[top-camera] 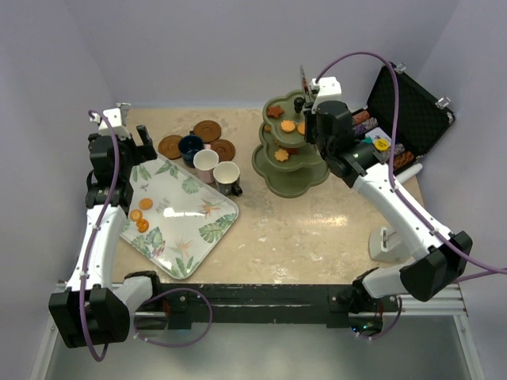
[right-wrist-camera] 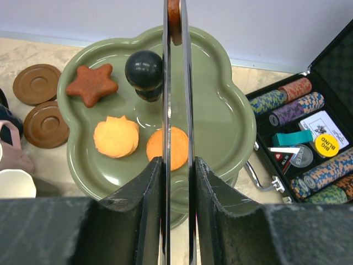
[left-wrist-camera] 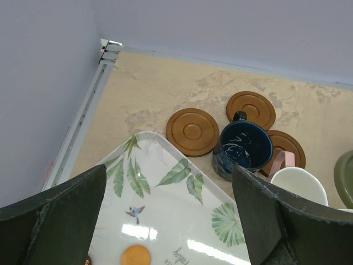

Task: Serve the afternoon tea
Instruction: Place the desert on the desert table, then pick up the desert from the tray.

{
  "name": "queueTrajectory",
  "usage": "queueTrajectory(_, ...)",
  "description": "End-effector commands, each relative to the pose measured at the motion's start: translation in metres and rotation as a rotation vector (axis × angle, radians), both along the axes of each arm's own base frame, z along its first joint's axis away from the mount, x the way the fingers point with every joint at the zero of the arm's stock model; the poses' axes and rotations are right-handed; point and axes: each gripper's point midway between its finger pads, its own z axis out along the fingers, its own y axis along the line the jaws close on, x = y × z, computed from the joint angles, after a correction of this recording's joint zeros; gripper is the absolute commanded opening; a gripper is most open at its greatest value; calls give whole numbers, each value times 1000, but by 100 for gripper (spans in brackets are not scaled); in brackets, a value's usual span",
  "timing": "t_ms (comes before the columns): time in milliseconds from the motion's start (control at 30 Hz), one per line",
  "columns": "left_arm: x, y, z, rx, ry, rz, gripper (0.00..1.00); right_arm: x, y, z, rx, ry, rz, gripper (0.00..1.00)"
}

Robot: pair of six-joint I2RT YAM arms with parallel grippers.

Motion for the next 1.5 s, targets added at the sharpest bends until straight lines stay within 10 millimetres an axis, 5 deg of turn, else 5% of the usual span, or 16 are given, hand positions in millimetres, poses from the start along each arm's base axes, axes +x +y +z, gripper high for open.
queueTrajectory(0, 3, -2, 17, 9, -57, -9, 99, -3, 1, 14, 49, -39, 11, 26)
queueTrajectory(700, 3, -3, 19, 6, -59, -15, 99, -3, -1, 13, 54, -40, -8, 38)
queueTrajectory(1367, 3, -4, 19, 3, -61, -19, 99, -27, -28, 75, 104, -182, -70, 41)
queueTrajectory(1467, 3, -4, 17, 2, -57, -19, 99, -34, -13, 77, 115, -186, 16, 41)
